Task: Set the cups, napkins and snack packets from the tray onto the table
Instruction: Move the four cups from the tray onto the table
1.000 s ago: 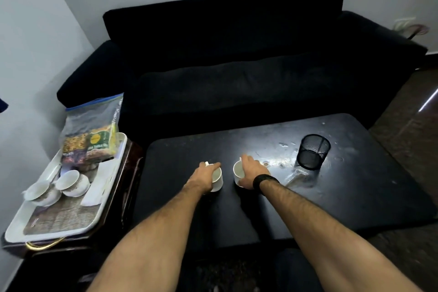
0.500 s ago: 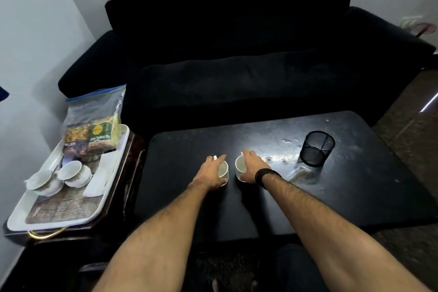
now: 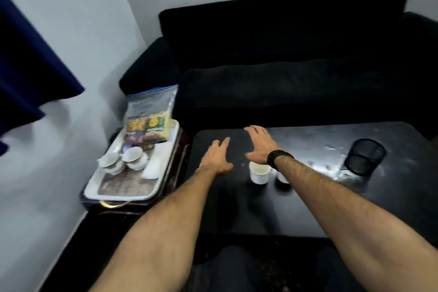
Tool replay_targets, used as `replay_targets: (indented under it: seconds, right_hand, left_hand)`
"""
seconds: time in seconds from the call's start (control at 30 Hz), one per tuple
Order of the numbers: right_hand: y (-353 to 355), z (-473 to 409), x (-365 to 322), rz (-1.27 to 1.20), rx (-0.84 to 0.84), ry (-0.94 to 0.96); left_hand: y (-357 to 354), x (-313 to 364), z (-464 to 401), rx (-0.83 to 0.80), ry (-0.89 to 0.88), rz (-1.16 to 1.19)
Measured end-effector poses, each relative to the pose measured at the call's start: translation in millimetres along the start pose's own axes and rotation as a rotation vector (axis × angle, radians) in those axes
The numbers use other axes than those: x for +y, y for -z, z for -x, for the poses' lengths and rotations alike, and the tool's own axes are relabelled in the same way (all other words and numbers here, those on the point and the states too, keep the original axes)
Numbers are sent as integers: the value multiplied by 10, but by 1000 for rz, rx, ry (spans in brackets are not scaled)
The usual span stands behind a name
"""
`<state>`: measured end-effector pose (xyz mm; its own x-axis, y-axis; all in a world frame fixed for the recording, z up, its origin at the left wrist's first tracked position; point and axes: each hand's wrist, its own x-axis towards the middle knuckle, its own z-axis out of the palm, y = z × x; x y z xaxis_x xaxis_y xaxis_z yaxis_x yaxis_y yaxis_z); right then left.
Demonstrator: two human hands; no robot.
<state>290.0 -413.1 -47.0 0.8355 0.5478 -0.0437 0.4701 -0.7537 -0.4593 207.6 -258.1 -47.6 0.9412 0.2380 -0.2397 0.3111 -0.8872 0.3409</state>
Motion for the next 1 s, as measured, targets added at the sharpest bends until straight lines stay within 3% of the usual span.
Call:
replay_targets:
  seconds: [0.27,0.47,0.67,1.0]
  right_hand:
    - [-552,-347,-1592,-33,-95,187]
    - [-1088,-572,-2514,14,-152,307]
    - [-1430,-916,-2932,20,-221,324]
    - [-1756,-1373,-3147,221,-276,411]
  left_hand:
    - [760,-1491,663,221,231,-21]
    - [927,-2439,897,384,496,72]
    - [908,-2886,730,394,667,118]
    - [827,-3102,115,411,737,214]
